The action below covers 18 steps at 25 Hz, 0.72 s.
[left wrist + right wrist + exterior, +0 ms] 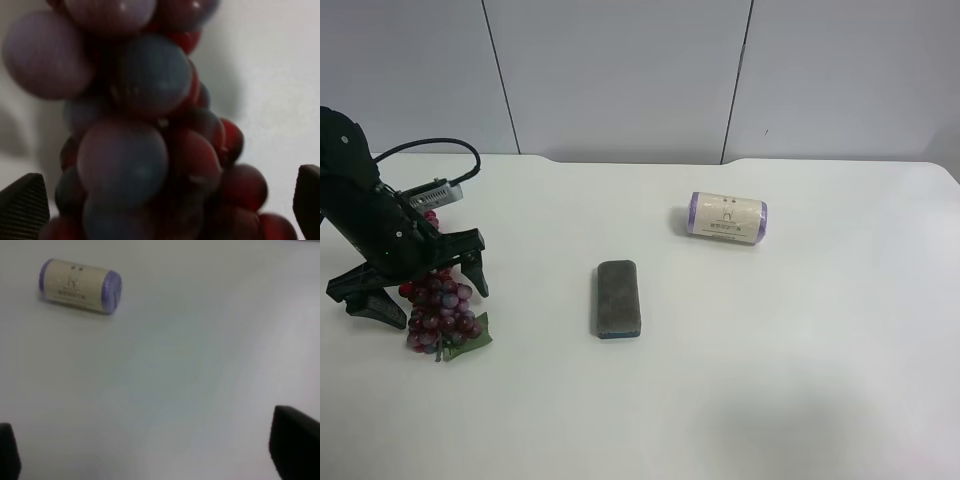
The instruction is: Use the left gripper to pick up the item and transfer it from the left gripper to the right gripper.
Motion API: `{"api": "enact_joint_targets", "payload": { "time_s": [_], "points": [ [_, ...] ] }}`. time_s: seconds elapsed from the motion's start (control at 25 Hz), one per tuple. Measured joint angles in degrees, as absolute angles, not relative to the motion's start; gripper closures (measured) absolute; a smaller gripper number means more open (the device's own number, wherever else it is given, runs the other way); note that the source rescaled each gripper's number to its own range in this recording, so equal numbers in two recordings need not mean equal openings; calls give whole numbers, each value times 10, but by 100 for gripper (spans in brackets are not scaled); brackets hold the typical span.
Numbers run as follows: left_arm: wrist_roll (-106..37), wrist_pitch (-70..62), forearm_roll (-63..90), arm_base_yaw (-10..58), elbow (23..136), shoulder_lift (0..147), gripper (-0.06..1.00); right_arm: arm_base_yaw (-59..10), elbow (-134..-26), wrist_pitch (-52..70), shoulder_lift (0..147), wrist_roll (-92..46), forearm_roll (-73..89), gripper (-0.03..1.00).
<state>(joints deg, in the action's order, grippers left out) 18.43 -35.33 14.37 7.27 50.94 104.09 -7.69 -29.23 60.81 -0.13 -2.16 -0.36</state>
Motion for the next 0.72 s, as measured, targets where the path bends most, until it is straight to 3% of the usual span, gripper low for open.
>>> {"api": "enact_joint_targets", "payload": {
  "time_s": [0.28,0.4,0.72],
  "points": [
    [184,-332,144,73,510,1066,-6,-77,-292,608,-1,-22,-4,-3],
    [184,-332,144,73,510,1073,2,-77,-292,608,-1,-22,-4,-3],
    [184,-340,148,73,510,1075,64,-77,-292,608,-1,-22,-4,-3]
  ]
}}
